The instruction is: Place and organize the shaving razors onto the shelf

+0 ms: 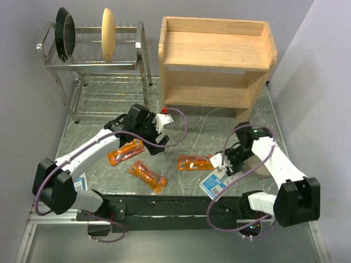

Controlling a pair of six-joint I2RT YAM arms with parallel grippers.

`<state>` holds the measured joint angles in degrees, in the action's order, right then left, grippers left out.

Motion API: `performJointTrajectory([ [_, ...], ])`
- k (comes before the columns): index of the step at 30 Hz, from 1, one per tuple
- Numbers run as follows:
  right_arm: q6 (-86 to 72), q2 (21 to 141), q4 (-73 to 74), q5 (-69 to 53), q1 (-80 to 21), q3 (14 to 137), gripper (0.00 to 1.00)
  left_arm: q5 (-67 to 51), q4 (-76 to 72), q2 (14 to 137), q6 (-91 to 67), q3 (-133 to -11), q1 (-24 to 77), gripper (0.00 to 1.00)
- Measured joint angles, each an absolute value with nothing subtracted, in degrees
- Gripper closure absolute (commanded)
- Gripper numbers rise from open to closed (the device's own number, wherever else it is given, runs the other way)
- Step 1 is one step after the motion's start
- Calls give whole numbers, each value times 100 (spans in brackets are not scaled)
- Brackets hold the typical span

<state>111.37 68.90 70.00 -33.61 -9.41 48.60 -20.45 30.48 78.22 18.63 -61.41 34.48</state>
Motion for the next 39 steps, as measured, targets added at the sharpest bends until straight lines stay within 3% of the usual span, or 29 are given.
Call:
performJointTrajectory([
  [10, 11273, 7861, 7129, -2707, -1680, 4917, 43, -1763, 3013, 7837, 1900, -6267, 3339, 1],
  [20, 11301, 8071, 6917, -2108, -1984, 4668, 50, -1785, 2847, 7669, 1782, -6069, 3081, 1],
  [28, 11325, 8053, 6176, -1942, -2112, 4086, 66, -1811, 2670, 7636, 1747, -6042, 3081, 1],
  [29, 11330, 8044, 6093, -1942, -2112, 4036, 71, -1813, 2635, 7636, 1719, -6042, 3081, 1],
  [30, 11338, 8020, 6034, -1953, -2112, 4010, 83, -1820, 2593, 7638, 1673, -6042, 3081, 0],
  [33, 11340, 7883, 5916, -1946, -2134, 3946, 99, -1905, 2434, 7649, 1498, -6042, 3081, 1],
  [39, 11343, 6845, 6097, -2038, -2161, 4036, 100, -2611, 2123, 7929, 819, -6077, 3072, 1],
])
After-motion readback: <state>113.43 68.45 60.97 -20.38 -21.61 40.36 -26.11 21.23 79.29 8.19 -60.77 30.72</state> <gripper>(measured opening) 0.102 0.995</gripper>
